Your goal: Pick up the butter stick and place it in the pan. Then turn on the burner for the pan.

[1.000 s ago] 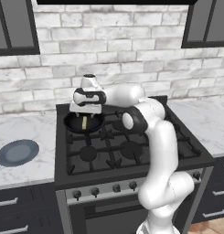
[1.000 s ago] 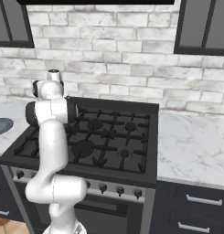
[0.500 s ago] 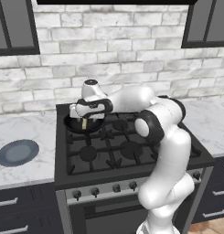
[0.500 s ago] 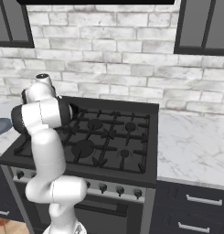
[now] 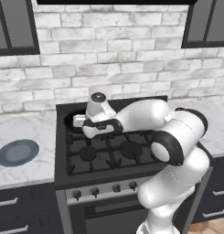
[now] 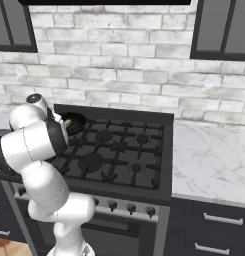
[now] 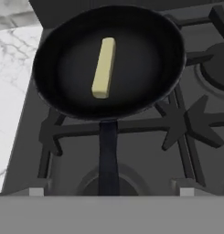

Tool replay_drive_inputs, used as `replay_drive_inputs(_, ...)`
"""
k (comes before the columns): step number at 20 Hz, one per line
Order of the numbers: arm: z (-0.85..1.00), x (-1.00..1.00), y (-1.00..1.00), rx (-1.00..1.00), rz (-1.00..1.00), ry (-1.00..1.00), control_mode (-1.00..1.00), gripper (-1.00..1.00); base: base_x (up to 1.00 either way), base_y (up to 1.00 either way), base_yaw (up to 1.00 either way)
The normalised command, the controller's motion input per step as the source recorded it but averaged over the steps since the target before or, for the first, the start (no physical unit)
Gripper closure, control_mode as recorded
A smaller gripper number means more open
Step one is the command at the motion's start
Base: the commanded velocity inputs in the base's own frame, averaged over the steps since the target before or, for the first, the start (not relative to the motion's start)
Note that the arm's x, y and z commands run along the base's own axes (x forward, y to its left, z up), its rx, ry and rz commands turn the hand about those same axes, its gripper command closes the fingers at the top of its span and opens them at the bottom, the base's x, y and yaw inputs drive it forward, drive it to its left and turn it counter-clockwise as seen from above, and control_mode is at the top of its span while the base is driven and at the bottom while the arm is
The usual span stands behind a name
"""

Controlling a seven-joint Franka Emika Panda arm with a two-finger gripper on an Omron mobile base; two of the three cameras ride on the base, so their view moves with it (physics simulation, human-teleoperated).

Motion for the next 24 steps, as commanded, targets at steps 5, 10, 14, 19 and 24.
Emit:
replay_drive_inputs(5,0.01,-0.55,-0.05,0.00,0.00,-0.13,-1.00,-1.00,0.00,0.00,0.00)
replay_drive_inputs(10,0.00,-0.42,0.00,0.00,0.00,-0.11,-1.00,-1.00,0.00,0.00,0.00)
replay_drive_inputs(14,0.00,-0.34,0.00,0.00,0.00,-0.09,-1.00,-1.00,0.00,0.00,0.00)
replay_drive_inputs(19,-0.04,-0.36,0.00,0.00,0.00,-0.11,-1.00,-1.00,0.00,0.00,0.00)
replay_drive_inputs(24,-0.09,-0.40,0.00,0.00,0.00,-0.15,-1.00,-1.00,0.00,0.00,0.00)
